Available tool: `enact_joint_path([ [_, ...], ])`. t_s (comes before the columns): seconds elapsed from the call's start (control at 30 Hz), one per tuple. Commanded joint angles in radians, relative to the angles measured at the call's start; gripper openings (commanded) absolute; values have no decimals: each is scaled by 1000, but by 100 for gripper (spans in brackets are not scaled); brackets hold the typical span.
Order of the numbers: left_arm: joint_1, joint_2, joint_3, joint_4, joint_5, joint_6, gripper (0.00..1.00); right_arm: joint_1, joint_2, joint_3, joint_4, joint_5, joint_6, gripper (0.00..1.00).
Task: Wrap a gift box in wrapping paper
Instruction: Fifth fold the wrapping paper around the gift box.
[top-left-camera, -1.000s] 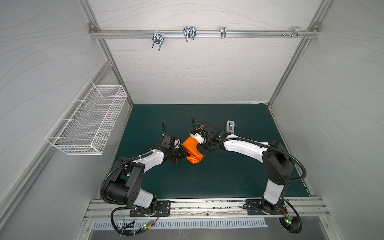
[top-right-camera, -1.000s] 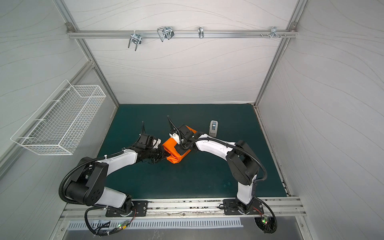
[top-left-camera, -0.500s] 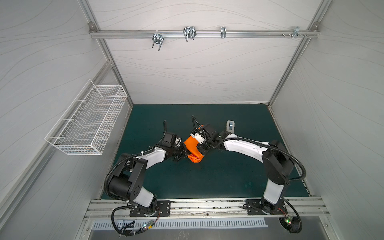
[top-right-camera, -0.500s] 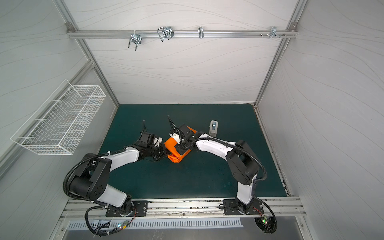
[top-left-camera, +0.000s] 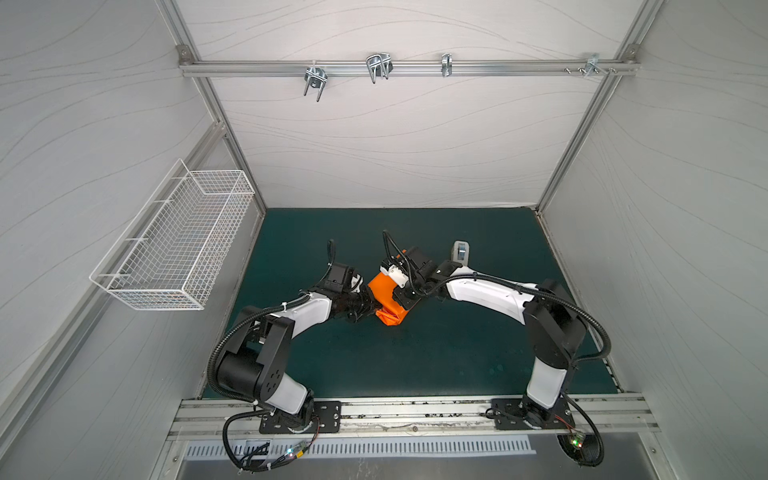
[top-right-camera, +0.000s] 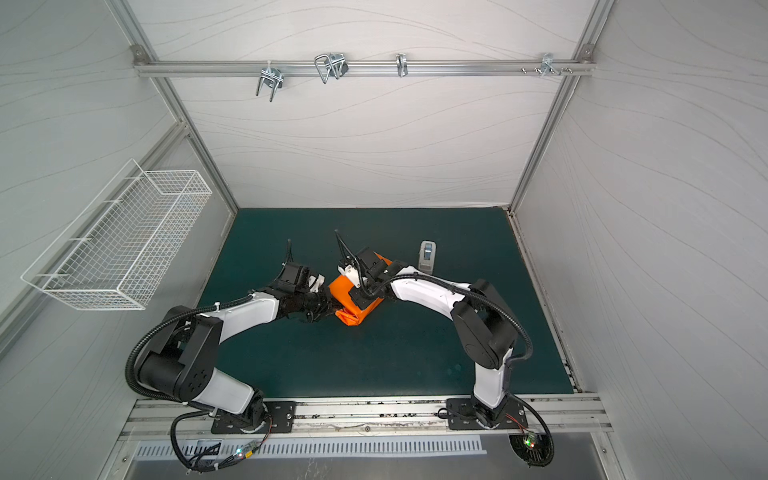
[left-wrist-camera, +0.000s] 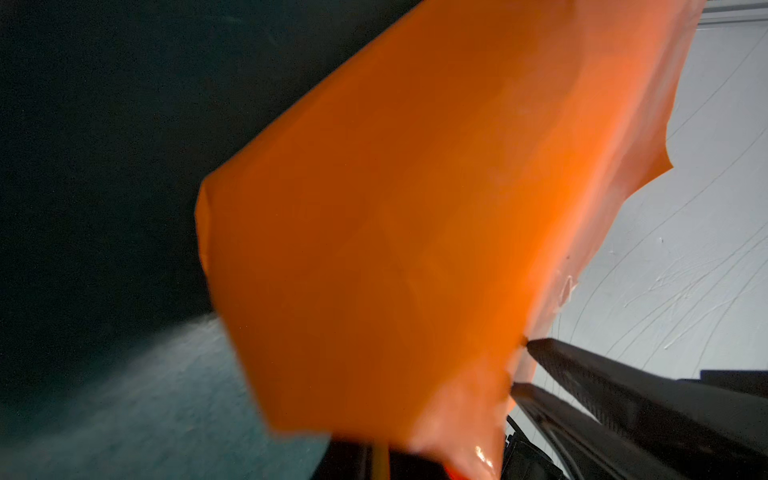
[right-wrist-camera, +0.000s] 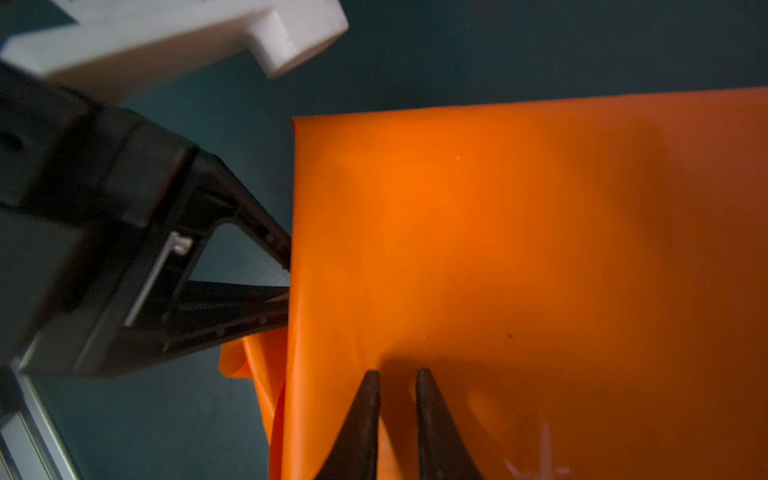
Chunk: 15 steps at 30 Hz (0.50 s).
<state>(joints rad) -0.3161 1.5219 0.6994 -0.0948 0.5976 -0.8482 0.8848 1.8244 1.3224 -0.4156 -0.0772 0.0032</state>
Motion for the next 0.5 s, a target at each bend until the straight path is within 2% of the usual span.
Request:
enact_joint_path([
  [0.0,-14,-12,65,57,22,12,13,0,16,-18,-106,-14,-15,26],
  [0.1,-14,-14,72,38,19,22,13,-1,-22,-42,-77,-24,-37,40],
  [0.3,-14,-6,78,21,15,37,13,8,-100,-127,38,-28,-118,62],
  [0.47,-15,13,77,44,22,28,13,19,-115,-160,100,-17,-142,67],
])
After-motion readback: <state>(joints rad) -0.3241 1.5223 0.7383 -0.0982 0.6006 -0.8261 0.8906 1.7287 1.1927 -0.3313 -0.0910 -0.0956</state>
